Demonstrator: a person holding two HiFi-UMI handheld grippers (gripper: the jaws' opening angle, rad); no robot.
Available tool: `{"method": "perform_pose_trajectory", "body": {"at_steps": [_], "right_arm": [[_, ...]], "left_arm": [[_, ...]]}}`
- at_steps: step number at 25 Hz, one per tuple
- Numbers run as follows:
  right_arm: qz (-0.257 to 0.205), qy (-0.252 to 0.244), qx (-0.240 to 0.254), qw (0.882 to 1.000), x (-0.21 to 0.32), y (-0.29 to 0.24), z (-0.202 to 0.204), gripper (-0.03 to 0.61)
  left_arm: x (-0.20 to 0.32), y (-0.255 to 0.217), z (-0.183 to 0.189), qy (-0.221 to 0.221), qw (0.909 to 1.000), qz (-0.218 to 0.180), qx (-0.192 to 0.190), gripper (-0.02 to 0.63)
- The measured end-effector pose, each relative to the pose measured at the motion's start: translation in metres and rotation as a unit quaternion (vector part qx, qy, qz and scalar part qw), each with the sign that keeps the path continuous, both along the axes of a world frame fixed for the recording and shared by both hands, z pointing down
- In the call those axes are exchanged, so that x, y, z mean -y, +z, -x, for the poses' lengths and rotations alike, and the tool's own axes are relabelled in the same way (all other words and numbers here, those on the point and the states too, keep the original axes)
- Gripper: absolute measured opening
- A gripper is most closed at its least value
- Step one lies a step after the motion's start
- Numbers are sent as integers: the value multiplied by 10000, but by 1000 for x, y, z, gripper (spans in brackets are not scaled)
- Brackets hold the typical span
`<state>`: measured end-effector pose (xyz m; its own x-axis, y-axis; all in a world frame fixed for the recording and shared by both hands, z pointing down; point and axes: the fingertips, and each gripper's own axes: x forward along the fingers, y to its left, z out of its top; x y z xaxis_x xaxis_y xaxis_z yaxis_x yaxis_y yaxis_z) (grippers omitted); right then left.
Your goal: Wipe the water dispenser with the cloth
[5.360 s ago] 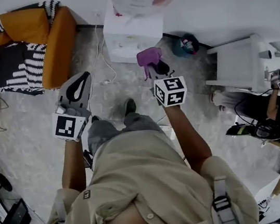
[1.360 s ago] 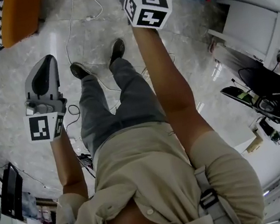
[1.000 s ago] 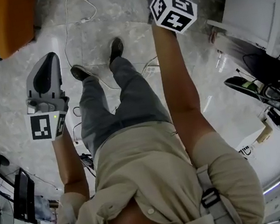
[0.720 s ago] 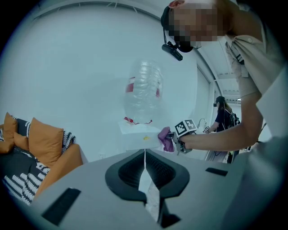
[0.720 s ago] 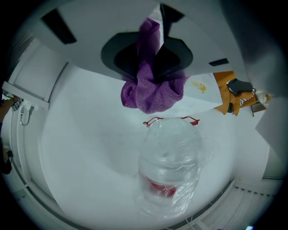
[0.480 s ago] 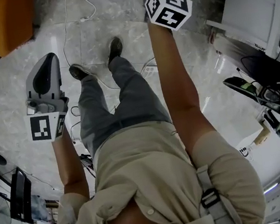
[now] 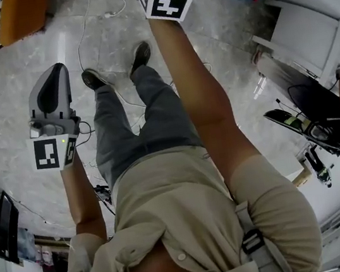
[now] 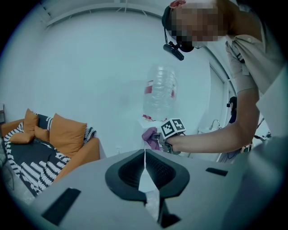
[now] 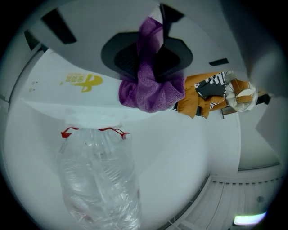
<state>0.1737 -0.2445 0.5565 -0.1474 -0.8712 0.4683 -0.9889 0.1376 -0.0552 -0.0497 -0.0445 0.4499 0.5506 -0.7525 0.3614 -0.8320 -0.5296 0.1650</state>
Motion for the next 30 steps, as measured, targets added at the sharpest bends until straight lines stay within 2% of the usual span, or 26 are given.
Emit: {"method": "perform_pose_trajectory", "body": {"at_steps": [3,6,10,14,18,20,23,26,30], "right_arm": [[23,37,2,10000,-1,3,-6,84],[147,263,-18,9995,-10,13,-35,84],[378,944,-19,9948,-36,29,-106,84],[478,1738,-72,9836,-64,38,-189,84],[516,1906,-281,9799,-77,39,-223,84],[548,1866,-303,9804,-78,43,-225,84],[637,1690,-246,9833,-72,54,-208,84],[817,1287,-202,9881,-64,71,-166,84],[768,580,-332,9948,-48,75,-86,84]], "left_arm": [[1,1,5,-3,10000,24,20,25],[2,6,4,148,9999,22,74,25],[10,4,-15,254,9997,17,-30,25],[4,14,-36,705,9974,33,162,25],[11,9,-60,733,9973,32,-12,25],[13,7,-69,741,9972,24,-77,25],[10,14,-67,854,9963,40,40,25],[13,15,-59,641,9979,58,-64,23],[10,17,-36,404,9991,80,-125,25]]}}
